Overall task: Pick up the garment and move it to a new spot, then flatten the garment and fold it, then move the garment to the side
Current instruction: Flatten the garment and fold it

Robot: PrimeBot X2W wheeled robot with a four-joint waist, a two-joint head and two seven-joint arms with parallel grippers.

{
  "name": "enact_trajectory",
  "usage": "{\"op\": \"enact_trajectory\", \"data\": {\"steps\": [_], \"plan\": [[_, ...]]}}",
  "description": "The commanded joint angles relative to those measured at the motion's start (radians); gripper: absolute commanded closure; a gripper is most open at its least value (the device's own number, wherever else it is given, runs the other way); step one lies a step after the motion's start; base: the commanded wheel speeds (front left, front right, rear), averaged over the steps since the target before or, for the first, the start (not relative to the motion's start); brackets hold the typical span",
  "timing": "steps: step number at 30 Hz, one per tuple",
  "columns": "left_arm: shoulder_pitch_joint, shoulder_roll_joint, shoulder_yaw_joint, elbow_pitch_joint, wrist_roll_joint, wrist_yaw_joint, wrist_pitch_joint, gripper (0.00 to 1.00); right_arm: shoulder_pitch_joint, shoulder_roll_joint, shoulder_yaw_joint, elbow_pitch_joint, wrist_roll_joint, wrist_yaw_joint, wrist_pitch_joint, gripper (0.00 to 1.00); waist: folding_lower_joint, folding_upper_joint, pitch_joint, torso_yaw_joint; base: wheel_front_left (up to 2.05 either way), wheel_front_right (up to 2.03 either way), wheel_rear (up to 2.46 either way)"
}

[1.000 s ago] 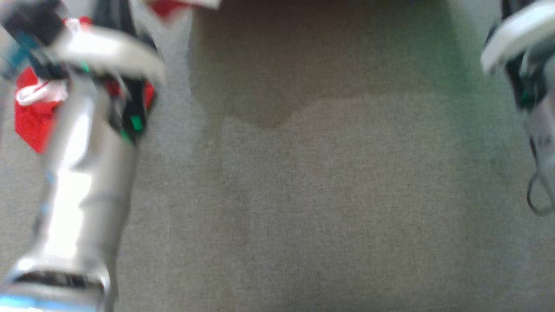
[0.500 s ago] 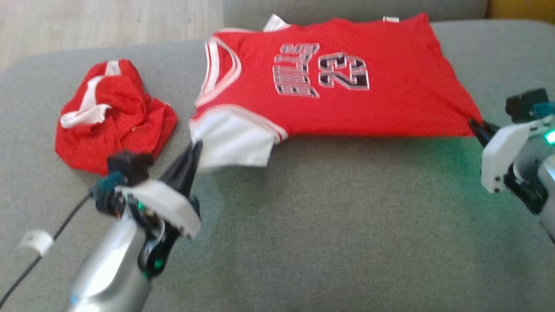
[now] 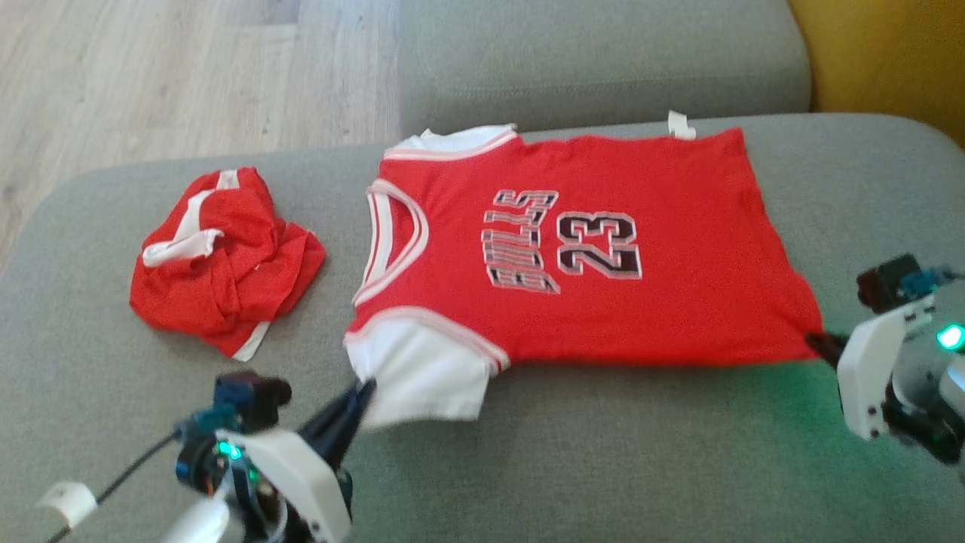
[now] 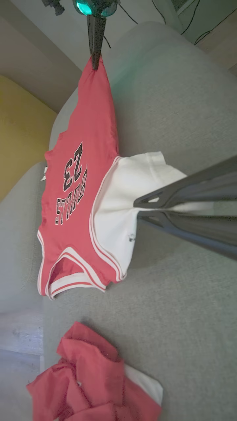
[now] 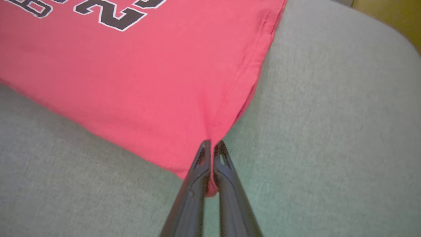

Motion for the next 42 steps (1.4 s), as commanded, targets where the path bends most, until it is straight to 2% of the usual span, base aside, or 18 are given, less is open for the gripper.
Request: {"op": "enact_trajectory", "data": {"steps": [1, 6, 10, 18, 26, 31, 42], "plan": [[-0.031, 0.036, 0.036, -0.045, -0.007, 0.006, 0.007, 1.0, 0.006, -0.048, 0.001, -0.022, 0.015, -0.001, 0.005, 1.0, 0.0003, -0.0001, -0.008, -0.002, 0.0, 0.0, 0.0], [0.034, 0.079, 0.039, -0.143, -0.031, 0.035, 0.059, 1.0, 0.04, -0.092, 0.025, -0.106, 0.093, -0.001, 0.068, 1.0, 0.0003, -0.0001, -0.013, -0.012, 0.0, 0.0, 0.0], [0.038, 0.093, 0.063, -0.182, -0.037, 0.061, 0.061, 1.0, 0.038, -0.109, 0.017, -0.14, 0.118, -0.001, 0.076, 1.0, 0.0003, -0.0001, 0.003, -0.023, 0.0, 0.0, 0.0], [-0.073, 0.101, 0.089, -0.169, -0.029, 0.067, 0.089, 1.0, -0.035, -0.088, -0.027, -0.14, 0.125, -0.001, 0.079, 1.0, 0.0003, -0.0001, 0.083, -0.035, 0.0, 0.0, 0.0], [-0.279, 0.121, 0.068, -0.041, 0.04, 0.035, 0.151, 1.0, -0.141, -0.039, -0.066, -0.086, 0.113, -0.001, 0.1, 1.0, 0.0003, -0.0001, 0.167, -0.038, 0.0, 0.0, 0.0], [-0.4, 0.115, 0.052, 0.053, 0.066, 0.014, 0.179, 1.0, -0.191, -0.009, -0.071, -0.038, 0.099, -0.001, 0.116, 1.0, 0.0003, -0.0001, 0.207, -0.04, 0.0, 0.0, 0.0], [-0.651, 0.083, -0.065, 0.293, 0.14, -0.029, 0.204, 1.0, -0.309, 0.062, -0.056, 0.069, 0.079, -0.001, 0.118, 1.0, 0.0003, -0.0001, 0.299, -0.056, 0.0, 0.0, 0.0]]}}
